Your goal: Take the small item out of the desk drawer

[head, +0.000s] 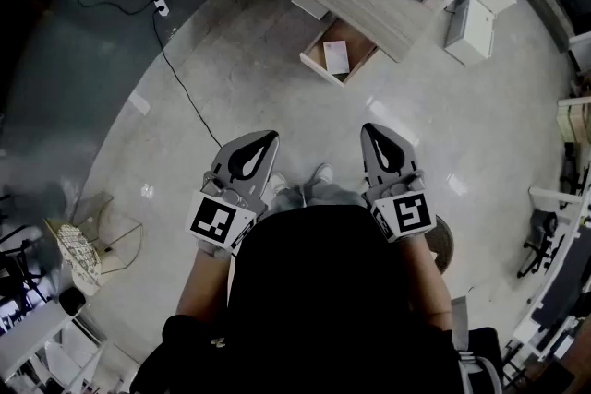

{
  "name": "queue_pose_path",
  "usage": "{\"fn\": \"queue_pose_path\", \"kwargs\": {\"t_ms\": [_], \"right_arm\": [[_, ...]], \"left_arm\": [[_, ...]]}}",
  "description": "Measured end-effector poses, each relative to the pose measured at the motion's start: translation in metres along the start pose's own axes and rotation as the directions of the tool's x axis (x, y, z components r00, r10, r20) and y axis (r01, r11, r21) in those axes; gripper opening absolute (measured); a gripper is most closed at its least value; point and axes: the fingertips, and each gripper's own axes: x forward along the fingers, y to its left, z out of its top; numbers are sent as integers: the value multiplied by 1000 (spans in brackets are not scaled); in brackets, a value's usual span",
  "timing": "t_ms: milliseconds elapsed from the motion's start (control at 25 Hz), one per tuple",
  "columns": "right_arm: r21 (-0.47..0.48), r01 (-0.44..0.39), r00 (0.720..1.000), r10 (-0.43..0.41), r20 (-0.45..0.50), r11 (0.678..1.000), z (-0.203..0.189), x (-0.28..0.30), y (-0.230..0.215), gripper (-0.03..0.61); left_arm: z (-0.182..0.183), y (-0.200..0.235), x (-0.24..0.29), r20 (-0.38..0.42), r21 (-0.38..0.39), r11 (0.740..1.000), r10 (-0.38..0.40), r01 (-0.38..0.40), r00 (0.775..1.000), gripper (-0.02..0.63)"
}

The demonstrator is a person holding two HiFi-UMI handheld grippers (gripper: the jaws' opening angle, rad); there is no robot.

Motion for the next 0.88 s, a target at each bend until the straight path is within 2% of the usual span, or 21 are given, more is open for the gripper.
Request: {"fn": "queue_pose_path", "kwargs": {"t_ms": [120, 400, 640, 880], "right_arm": [[31, 4, 1000, -4, -5, 1000, 1, -2, 11, -5], [21, 22, 999, -21, -27, 1000, 2, -3, 32, -4], [50, 40, 998, -38, -48, 998, -8, 1, 41, -4], [73, 29, 998, -24, -63, 997, -18, 20, 18, -5]], "left_arm": [[4, 5, -11, 19, -22, 1000, -3, 3, 1000, 8], [7, 16, -33, 59, -54, 998, -27, 31, 998, 8], [-17, 18, -40, 10, -12, 1000, -22, 22, 1000, 9], [-24, 30, -16, -2, -7, 1000, 27, -27, 1000, 8]]}}
